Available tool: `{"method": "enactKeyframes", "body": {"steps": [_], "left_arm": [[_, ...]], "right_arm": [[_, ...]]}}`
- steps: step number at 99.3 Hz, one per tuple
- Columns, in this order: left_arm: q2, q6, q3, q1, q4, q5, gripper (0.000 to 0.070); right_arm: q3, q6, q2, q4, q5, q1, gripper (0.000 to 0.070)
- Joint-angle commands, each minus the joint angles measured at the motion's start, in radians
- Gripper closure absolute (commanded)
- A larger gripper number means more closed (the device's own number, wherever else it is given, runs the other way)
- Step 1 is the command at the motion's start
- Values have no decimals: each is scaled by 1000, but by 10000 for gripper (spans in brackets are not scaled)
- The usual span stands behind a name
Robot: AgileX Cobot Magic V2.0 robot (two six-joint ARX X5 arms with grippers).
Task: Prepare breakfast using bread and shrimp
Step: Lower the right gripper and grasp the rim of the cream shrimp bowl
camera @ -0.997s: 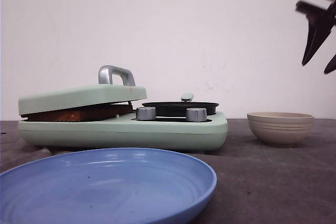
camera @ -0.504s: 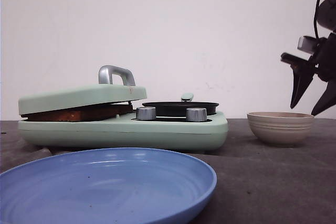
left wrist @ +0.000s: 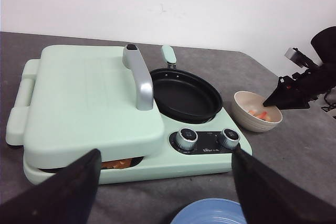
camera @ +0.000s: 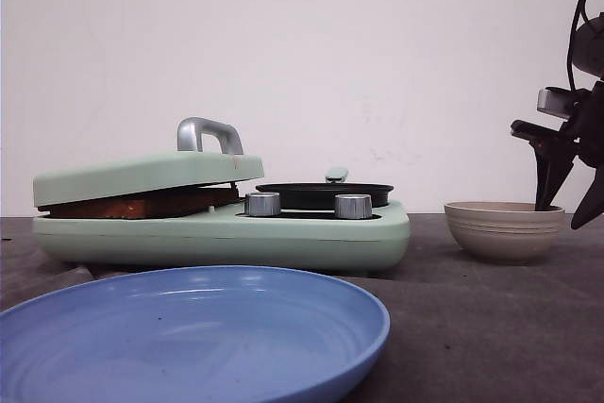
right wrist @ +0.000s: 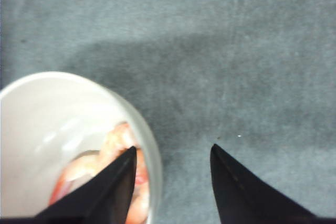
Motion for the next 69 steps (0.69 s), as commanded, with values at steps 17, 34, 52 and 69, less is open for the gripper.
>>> {"method": "enactKeyframes", "body": {"steps": [17, 34, 52, 69], "left_arm": [[0, 18, 0, -1, 12, -4, 278], [0, 21, 0, -1, 12, -4, 278], [0, 21, -1, -1, 12, -4, 278], [0, 21, -2, -1, 12, -3, 278]], "right_arm": [[22, -18, 61, 2, 8, 2, 442], [22, -18, 65, 14, 12, 2, 469], [22, -18, 66, 30, 12, 16, 494], [22, -17, 91, 33, 11, 47, 494]]}}
